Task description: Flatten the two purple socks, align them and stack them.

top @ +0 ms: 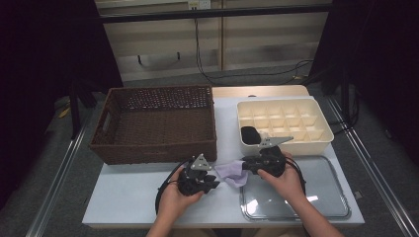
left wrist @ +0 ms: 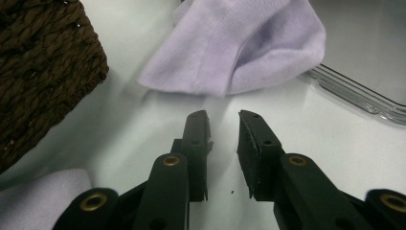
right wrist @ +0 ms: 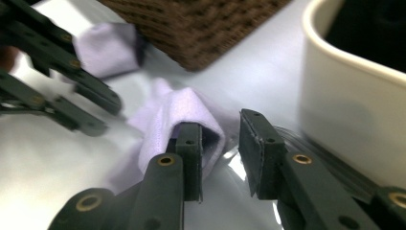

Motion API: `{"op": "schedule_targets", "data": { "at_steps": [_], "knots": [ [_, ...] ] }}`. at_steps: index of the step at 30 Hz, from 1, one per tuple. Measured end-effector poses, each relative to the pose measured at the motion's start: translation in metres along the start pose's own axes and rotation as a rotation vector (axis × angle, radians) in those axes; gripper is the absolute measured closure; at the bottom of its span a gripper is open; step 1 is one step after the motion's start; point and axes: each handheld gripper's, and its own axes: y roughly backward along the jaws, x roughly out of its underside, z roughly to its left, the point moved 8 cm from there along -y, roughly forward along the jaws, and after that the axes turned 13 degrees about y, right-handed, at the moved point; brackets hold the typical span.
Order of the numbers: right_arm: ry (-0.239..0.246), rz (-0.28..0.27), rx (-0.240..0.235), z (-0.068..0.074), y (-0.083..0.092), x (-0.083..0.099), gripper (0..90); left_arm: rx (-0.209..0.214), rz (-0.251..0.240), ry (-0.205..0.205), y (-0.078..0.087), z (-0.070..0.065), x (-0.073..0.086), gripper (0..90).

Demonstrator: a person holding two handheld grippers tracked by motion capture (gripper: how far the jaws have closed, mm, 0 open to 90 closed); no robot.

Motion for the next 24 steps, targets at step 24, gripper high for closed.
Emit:
{"op": "schedule_targets", "data": {
  "at_steps": [24],
  "knots": [
    [0.02, 0.081, 0.017, -0.006, -0.001, 0.023, 81.6, -0.003, 0.003, -0.005, -0.005, -0.002, 0.0, 64.3]
  ]
}}
